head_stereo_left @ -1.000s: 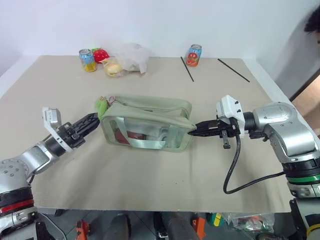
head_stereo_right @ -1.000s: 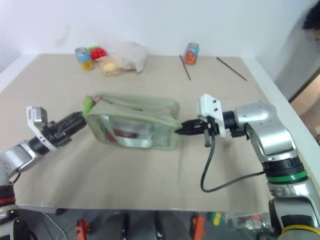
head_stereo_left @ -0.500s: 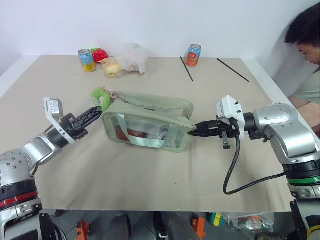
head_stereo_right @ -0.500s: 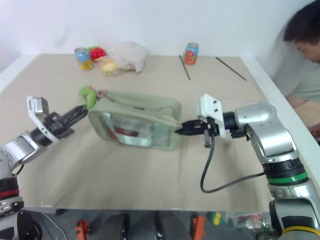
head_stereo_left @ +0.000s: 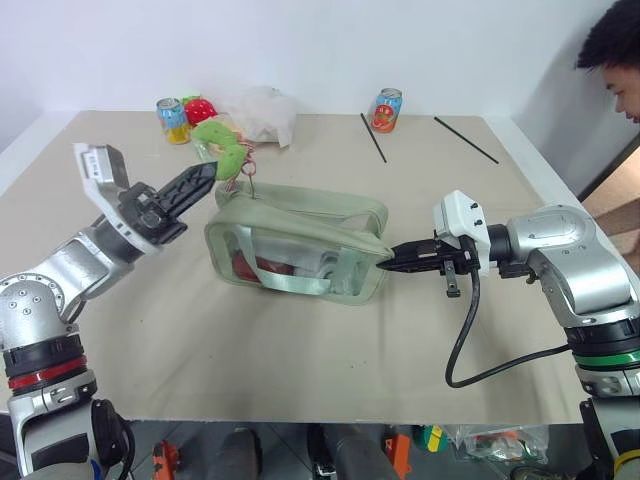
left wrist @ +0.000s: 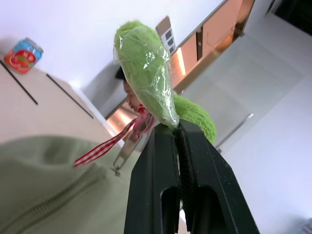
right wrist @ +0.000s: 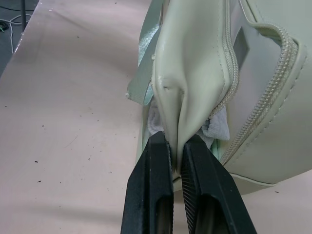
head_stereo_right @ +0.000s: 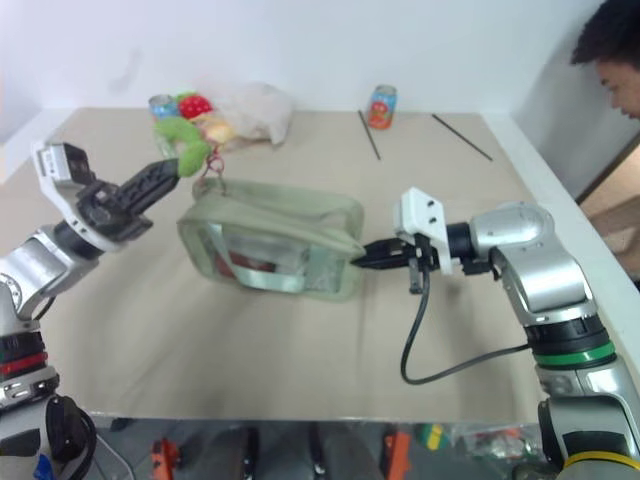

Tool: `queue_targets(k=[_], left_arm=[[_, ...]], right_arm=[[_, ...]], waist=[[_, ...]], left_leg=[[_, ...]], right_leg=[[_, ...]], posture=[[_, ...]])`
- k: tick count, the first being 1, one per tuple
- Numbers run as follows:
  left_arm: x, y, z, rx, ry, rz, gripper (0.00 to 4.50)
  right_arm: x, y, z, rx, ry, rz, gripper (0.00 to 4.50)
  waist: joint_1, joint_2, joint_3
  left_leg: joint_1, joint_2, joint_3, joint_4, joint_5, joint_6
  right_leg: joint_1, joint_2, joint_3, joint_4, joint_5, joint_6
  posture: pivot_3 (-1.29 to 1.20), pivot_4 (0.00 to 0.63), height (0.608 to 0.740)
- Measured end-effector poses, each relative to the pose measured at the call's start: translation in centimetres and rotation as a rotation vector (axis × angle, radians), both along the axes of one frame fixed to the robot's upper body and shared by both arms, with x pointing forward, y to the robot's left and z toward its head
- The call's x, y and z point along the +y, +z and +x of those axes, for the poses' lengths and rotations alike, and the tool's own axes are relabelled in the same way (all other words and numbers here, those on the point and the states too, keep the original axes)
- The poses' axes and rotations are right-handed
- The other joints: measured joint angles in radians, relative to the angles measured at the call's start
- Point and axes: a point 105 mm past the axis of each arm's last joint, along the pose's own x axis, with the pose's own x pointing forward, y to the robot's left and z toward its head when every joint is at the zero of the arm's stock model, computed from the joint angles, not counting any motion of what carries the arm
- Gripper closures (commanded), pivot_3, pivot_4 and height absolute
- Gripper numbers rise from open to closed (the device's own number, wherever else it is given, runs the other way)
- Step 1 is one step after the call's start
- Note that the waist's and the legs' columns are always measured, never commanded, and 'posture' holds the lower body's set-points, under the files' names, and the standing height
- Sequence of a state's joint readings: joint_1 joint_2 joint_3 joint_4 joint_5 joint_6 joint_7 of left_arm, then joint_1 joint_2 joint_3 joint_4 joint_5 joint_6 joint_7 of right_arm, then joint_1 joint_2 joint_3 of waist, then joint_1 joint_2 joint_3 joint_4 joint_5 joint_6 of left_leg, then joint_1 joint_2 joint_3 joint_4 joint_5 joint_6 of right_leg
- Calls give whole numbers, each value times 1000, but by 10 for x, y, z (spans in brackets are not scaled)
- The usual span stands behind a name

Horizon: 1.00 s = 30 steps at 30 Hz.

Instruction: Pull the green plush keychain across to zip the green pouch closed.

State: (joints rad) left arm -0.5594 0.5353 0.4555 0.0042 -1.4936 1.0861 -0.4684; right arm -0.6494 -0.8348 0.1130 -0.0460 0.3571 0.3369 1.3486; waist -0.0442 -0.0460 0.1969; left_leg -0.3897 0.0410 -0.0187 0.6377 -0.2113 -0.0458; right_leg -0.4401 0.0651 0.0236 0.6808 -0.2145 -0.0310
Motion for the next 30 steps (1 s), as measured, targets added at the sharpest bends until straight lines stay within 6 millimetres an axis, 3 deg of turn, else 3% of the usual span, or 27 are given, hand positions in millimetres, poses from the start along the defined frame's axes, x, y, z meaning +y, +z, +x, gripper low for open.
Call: queue_targets(k=[3,4,11,17,21,26,30], left_arm=[[-13,-12,1,37,-30,96,4493],[-15,-16,1,48,-38,123,3822],[-14,-21,3,55,-28,165,1514],[-2,-17,5,48,7,122,1514],[30,-11,-7,3,68,136,1514],[70,-32,-22,-28,161,363,1514],[75,-49,-14,-60,195,515,1514]], right_arm=[[0,0,0,-6,-1,0,4500],[0,0,1,-8,-1,1,4500],[0,0,2,-15,-15,2,4500],[0,0,2,-16,-17,2,4500],[1,0,2,-16,-13,4,4500],[0,0,3,-15,-10,5,4500],[-1,0,4,-11,-11,2,4500]], waist=[[0,0,0],[0,0,0],[0,0,0],[-1,0,0],[-6,0,0],[-3,0,0],[1,0,0]], left_leg=[[0,0,0,0,0,0],[0,0,0,0,0,0],[0,-1,0,0,0,0],[0,-2,0,0,0,0],[0,-1,1,-2,0,0],[1,0,-1,-2,0,0],[1,0,0,-2,0,0]], right_leg=[[0,0,0,0,0,0],[0,0,0,0,0,0],[0,-1,0,0,0,0],[0,-2,0,0,0,0],[-1,0,1,0,0,-1],[-1,0,-1,0,-2,-3],[0,-2,-2,0,-3,-6]], posture=[[0,150,740],[0,150,740],[0,150,740],[0,150,740],[0,150,740],[0,150,740],[0,150,740]])
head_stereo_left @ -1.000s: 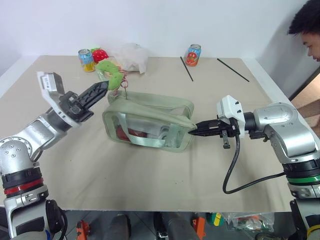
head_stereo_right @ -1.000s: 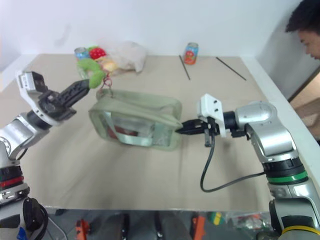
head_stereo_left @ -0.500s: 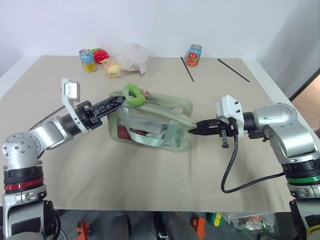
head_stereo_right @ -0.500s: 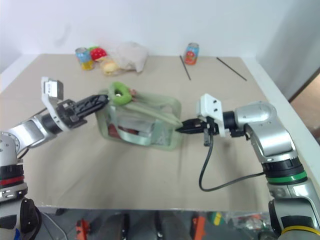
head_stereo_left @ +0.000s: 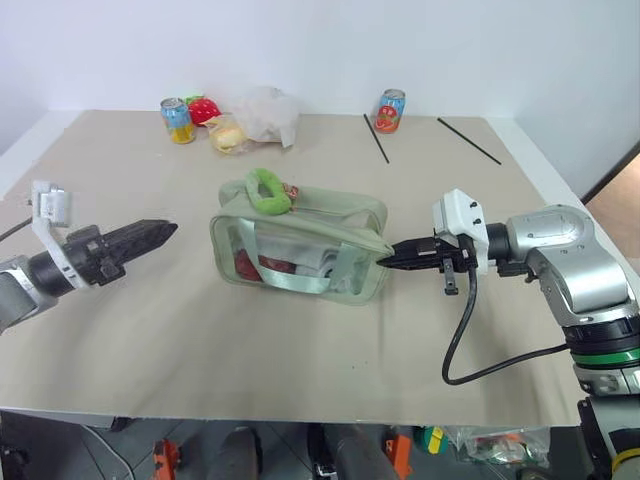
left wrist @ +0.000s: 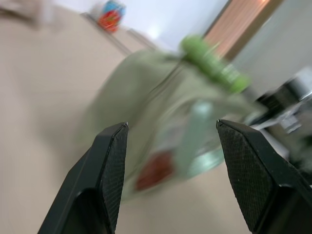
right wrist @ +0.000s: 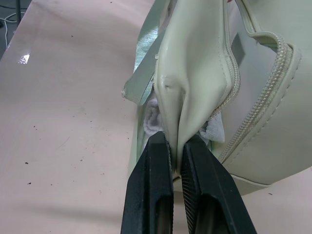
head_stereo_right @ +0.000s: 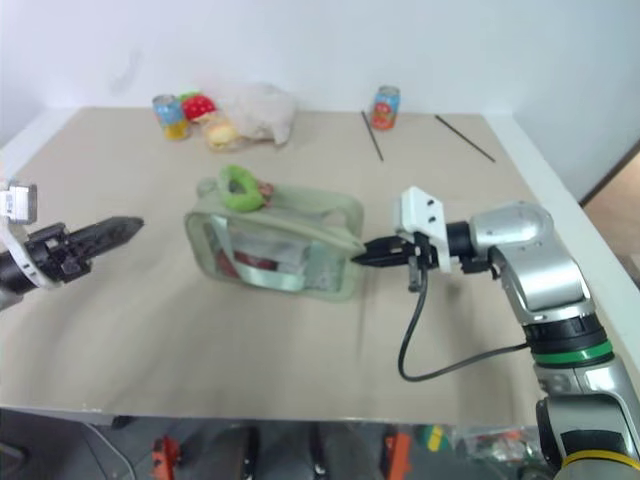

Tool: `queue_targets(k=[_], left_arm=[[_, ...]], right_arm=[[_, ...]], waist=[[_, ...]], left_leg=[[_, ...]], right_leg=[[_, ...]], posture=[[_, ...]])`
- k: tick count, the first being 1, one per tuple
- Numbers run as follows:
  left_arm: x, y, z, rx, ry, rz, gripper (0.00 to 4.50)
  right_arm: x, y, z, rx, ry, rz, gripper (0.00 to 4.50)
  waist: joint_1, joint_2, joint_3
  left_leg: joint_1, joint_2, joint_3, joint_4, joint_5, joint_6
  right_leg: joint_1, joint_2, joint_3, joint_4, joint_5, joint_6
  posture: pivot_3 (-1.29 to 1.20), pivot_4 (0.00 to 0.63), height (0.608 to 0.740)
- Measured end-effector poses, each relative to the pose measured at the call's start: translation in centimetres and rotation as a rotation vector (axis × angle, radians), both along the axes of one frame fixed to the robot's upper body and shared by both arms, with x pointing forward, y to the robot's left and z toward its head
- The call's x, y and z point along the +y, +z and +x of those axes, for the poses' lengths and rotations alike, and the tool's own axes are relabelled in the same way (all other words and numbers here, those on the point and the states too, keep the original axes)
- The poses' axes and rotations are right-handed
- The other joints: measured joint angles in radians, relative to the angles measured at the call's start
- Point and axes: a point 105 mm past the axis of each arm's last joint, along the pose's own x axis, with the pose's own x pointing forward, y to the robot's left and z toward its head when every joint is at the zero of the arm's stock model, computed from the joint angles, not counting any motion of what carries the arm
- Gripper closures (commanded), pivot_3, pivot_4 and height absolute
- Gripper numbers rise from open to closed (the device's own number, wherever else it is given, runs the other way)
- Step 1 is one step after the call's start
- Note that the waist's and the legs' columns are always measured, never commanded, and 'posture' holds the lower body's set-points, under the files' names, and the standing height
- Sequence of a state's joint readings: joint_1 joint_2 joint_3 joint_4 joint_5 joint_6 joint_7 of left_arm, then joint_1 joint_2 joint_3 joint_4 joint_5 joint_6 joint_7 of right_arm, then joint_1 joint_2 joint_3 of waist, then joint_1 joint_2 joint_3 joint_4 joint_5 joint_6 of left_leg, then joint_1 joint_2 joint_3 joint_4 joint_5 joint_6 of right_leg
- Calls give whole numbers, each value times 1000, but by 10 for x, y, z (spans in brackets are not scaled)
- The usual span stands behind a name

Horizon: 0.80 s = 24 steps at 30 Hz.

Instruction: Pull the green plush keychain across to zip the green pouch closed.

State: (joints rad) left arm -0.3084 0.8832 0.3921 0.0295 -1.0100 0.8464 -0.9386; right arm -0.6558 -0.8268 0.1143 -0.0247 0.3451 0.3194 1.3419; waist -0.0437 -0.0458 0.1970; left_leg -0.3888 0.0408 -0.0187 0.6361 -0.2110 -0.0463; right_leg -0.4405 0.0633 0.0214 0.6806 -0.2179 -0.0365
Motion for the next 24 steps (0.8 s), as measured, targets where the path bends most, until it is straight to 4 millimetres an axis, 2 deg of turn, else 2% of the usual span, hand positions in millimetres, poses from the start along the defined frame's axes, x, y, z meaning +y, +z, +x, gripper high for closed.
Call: queue_targets(k=[2,9,16,24], left_arm=[[-5,-10,3,-6,-21,55,1514],[-29,-17,16,-83,-93,108,1514],[-41,6,26,-176,-138,87,1514],[-46,9,25,-170,-174,67,1514]], right_arm=[[0,0,0,1,3,-1,4500],[1,1,-1,1,5,1,4500],[2,1,-1,0,2,1,4500],[2,1,-2,-2,-3,1,4500]], waist=[[-1,0,0],[-1,0,0],[-1,0,0],[-2,0,0]], left_leg=[[0,0,1,0,0,0],[-1,2,2,-1,0,0],[-1,2,2,-1,0,0],[-1,2,1,-1,0,0]], right_leg=[[0,0,1,0,1,2],[-1,2,1,0,2,3],[-1,2,1,0,2,3],[-1,2,1,0,2,3]], posture=[[0,150,740],[0,150,740],[0,150,740],[0,150,740]])
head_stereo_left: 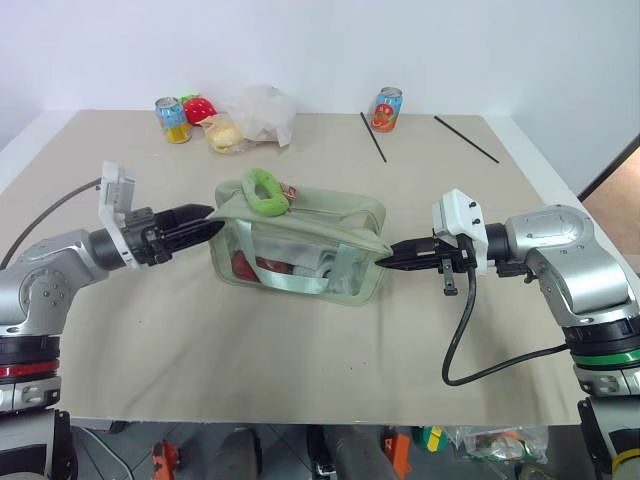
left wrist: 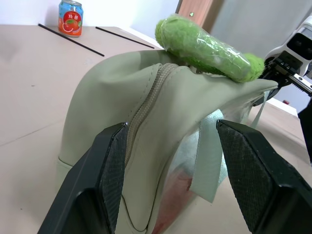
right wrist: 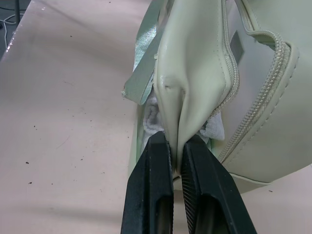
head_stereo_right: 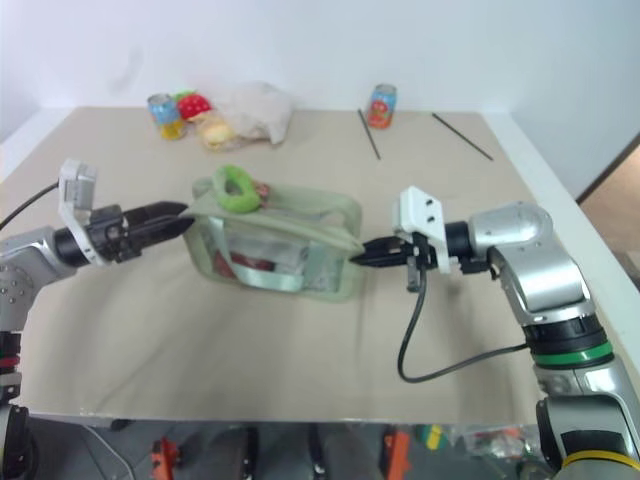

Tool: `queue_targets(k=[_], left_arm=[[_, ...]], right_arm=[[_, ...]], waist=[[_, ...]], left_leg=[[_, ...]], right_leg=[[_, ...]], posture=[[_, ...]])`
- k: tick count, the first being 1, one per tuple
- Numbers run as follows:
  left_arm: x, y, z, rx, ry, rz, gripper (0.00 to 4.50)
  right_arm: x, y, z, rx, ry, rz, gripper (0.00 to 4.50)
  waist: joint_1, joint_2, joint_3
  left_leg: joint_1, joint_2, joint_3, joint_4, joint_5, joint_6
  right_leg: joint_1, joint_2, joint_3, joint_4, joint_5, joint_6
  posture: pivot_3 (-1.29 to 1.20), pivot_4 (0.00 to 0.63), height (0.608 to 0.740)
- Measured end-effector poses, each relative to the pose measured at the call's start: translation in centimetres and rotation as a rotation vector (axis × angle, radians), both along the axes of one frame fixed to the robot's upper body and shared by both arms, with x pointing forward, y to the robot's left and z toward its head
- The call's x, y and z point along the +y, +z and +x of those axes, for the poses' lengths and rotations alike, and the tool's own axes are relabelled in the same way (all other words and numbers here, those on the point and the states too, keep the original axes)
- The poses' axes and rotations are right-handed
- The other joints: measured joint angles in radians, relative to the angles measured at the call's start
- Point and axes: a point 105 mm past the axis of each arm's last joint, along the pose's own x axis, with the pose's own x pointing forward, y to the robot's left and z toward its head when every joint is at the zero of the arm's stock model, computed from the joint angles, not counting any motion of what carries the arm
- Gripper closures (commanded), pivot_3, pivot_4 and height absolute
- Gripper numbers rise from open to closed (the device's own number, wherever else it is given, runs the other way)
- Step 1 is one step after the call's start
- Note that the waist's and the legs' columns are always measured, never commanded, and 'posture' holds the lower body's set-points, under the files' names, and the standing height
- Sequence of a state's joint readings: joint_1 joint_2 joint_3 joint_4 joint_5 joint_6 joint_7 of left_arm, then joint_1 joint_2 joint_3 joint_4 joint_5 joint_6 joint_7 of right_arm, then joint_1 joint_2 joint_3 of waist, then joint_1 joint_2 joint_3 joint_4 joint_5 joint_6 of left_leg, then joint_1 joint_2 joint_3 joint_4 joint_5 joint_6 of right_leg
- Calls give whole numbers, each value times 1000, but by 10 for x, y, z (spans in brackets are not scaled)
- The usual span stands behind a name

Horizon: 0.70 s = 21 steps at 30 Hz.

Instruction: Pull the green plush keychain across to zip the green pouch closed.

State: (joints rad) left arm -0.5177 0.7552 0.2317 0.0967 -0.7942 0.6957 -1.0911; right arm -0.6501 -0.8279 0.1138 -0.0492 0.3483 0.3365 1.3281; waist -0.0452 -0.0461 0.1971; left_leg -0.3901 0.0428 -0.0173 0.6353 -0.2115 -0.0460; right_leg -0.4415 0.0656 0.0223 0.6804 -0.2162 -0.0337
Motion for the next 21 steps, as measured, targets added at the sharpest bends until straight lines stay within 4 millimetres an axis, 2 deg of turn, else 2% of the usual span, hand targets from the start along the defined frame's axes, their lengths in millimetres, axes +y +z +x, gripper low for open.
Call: queue_targets(k=[3,5,9,20,21], left_arm=[[0,-3,-2,14,-18,-2,2267],[0,-3,-3,17,-22,-2,3070],[-1,-5,-3,32,-25,-3,4386],[-6,-7,-4,25,-14,-5,4447],[-7,-8,-5,24,-12,-4,4480]], right_arm=[[0,0,0,2,-2,0,4500],[0,0,0,2,-2,1,4500],[-1,0,0,3,-5,0,4500],[-3,-1,0,19,-18,-2,4500],[-4,-1,-1,44,-28,5,4111]], waist=[[0,0,0],[0,0,0],[0,0,0],[0,0,0],[1,0,0]], left_leg=[[0,0,0,0,0,0],[0,0,0,0,0,0],[0,0,0,0,0,0],[0,0,0,0,0,0],[0,-1,0,0,0,0]], right_leg=[[0,0,0,0,0,0],[0,0,0,0,0,0],[0,0,0,0,0,0],[0,-1,0,0,0,0],[0,-1,0,0,0,0]], posture=[[0,150,740],[0,150,740],[0,150,740],[0,150,740],[0,150,740]])
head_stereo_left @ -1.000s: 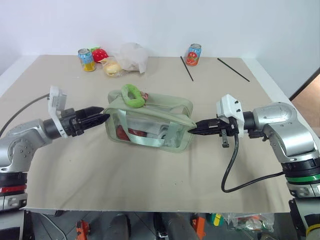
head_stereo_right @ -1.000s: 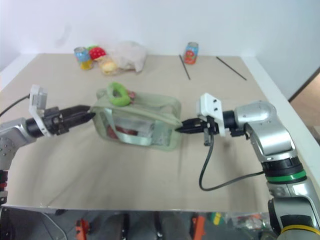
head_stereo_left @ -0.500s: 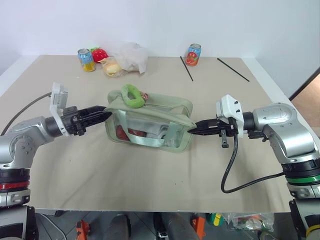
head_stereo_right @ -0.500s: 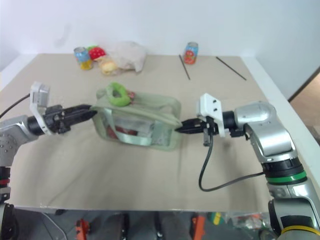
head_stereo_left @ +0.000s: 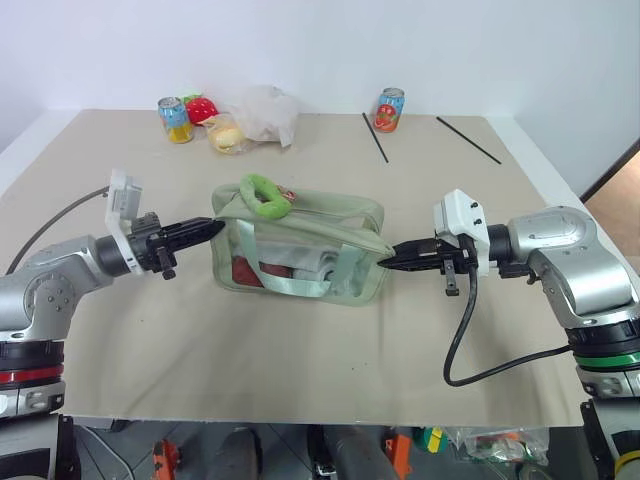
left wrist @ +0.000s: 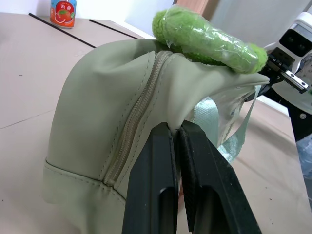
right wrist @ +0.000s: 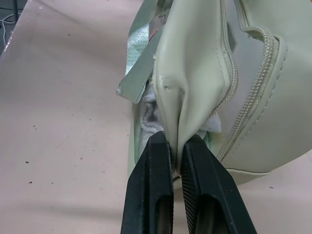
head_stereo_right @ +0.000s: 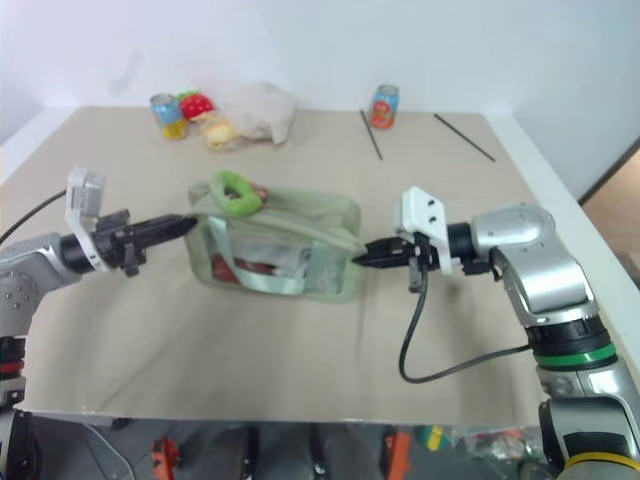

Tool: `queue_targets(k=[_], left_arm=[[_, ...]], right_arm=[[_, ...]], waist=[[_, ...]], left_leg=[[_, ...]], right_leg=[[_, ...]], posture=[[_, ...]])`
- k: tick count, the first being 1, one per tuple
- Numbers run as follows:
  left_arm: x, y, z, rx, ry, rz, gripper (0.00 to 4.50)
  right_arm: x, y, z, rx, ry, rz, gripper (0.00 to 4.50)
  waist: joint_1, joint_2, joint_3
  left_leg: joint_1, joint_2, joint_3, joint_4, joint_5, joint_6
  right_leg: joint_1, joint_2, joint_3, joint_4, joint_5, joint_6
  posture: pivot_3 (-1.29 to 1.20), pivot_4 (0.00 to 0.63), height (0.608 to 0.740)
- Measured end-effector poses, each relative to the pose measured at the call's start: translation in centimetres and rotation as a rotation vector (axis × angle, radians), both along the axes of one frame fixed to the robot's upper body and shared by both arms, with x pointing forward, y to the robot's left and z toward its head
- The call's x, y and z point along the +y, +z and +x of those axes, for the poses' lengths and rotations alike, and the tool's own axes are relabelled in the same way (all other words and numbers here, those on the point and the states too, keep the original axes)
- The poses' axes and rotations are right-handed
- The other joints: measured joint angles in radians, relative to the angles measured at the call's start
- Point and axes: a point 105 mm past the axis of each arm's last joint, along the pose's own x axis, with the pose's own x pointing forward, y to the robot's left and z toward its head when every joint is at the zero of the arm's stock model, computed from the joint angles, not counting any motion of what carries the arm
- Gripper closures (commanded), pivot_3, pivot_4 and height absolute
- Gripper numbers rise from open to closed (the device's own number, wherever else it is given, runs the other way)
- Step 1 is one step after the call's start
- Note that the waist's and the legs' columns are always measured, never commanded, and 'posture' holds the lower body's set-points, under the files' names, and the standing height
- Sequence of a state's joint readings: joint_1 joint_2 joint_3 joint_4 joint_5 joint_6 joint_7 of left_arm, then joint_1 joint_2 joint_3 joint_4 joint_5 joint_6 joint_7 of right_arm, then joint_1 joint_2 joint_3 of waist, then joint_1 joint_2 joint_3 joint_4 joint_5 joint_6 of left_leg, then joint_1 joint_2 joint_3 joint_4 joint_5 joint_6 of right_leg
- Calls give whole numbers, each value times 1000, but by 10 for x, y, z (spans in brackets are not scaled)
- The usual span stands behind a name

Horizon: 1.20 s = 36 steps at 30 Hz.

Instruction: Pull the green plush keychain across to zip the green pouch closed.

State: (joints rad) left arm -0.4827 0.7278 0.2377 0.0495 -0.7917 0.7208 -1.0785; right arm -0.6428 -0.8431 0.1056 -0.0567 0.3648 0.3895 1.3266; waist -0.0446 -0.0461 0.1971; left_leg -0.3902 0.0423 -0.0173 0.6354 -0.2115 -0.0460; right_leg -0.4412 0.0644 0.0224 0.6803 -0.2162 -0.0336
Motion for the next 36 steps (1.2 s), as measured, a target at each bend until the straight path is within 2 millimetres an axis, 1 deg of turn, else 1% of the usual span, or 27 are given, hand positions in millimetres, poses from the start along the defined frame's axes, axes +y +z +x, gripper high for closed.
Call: queue_targets(k=[1,3,5,7,9,11,12,14,15,16,18,19,21,24,25,31,34,36], left_arm=[[-1,-1,-1,0,-1,1,4500],[-2,-2,-2,-2,-4,4,4500],[-4,-2,-3,-5,-7,4,4500],[-5,-2,-3,-6,-10,3,4500],[-6,-2,-3,-7,-12,4,4500],[-7,-2,-4,-7,-13,4,4500],[-7,-2,-4,-6,-14,4,4500],[-6,-3,-4,-5,-10,3,4500],[-6,-3,-5,-3,-12,4,4500],[-8,-4,-5,-2,-19,4,4500],[-12,-5,-6,-1,-31,-3,4500],[-12,-6,-6,0,-34,-4,4500],[-13,-6,-6,-1,-34,-3,4500],[-13,-4,-5,-7,-33,0,4500],[-14,-4,-4,-9,-36,-2,4500],[-18,-5,-5,-9,-54,-1,4500],[-19,-5,-5,-9,-57,-1,4500],[-19,-5,-5,-9,-57,-1,4500]], right_arm=[[-1,0,0,18,-7,5,3712],[-4,0,-1,60,-24,16,3198],[-9,6,-2,98,-44,54,2478],[-18,17,-4,112,-73,84,1815],[-27,29,-8,113,-94,106,1009],[-34,40,-11,118,-103,141,349],[-38,50,-14,109,-105,172,85],[-39,75,-17,57,-93,239,85],[-36,92,-18,7,-78,277,85],[-30,111,-18,-57,-59,319,85],[-18,131,-17,-142,-24,368,85],[-11,132,-16,-153,-3,372,85],[6,120,-14,-130,53,341,85],[38,98,-4,-87,113,286,85],[49,94,-1,-95,125,265,85],[94,86,5,-227,207,143,85],[110,83,4,-247,247,134,85],[115,84,2,-259,271,129,85]], waist=[[1,0,0],[6,0,0],[8,0,0],[10,0,0],[10,0,0],[11,0,0],[11,0,0],[11,0,0],[9,1,1],[4,1,0],[0,0,0],[0,-1,0],[-1,-1,-1],[-1,0,0],[-1,0,0],[4,0,0],[5,0,0],[6,0,0]], left_leg=[[0,0,0,0,0,0],[0,-1,-1,0,0,0],[-1,-3,-1,1,0,0],[-1,-5,0,1,0,0],[-1,-6,0,1,0,0],[-2,-7,0,0,0,0],[-2,-7,0,0,0,0],[-1,-8,0,1,0,0],[-1,-8,0,1,0,0],[0,-8,1,1,0,0],[1,-7,0,1,0,0],[1,-6,-1,1,0,0],[1,-5,-1,1,0,0],[0,-4,-1,0,0,0],[-1,-4,-1,0,0,0],[-3,-5,-1,0,0,0],[-3,-6,-1,1,0,0],[-3,-6,-1,1,0,0]], right_leg=[[0,0,0,0,0,0],[0,-1,0,0,0,0],[0,-3,0,0,0,0],[0,-4,0,0,0,0],[0,-6,0,-1,0,0],[0,-7,1,-1,0,0],[0,-7,1,-1,0,0],[0,-7,1,-1,0,1],[0,-7,1,-1,0,1],[1,-7,2,-1,1,2],[1,-6,1,-1,1,2],[2,-5,1,-1,1,2],[2,-4,1,-1,1,2],[1,-3,1,0,1,2],[0,-3,1,0,1,2],[0,-6,0,-1,0,2],[0,-7,0,-1,0,2],[0,-8,0,-1,0,2]], posture=[[0,150,740],[0,150,740],[0,150,740],[0,150,740],[0,150,740],[0,150,740],[0,150,740],[0,150,740],[0,150,740],[0,150,740],[0,150,740],[0,150,740],[0,150,740],[0,150,740],[0,150,740],[0,150,740],[0,150,740],[0,150,740]])
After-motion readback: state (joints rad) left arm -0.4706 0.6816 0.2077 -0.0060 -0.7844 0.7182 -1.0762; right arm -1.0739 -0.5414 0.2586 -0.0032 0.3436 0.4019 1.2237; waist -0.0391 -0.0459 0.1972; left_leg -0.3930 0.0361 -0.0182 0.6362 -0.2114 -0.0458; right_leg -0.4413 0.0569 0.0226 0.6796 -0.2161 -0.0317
